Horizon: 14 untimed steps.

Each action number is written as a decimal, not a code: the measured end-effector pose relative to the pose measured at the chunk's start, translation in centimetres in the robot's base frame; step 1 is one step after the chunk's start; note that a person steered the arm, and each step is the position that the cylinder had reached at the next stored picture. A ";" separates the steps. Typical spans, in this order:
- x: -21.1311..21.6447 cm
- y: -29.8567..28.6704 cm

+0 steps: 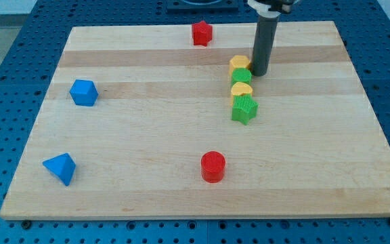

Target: Slide the red star down and left

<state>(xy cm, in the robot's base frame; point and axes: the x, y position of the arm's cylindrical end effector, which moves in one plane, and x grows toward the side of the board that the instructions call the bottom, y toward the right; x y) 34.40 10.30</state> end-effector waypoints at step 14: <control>-10.6 -13.1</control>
<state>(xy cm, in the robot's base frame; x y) 23.82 -2.80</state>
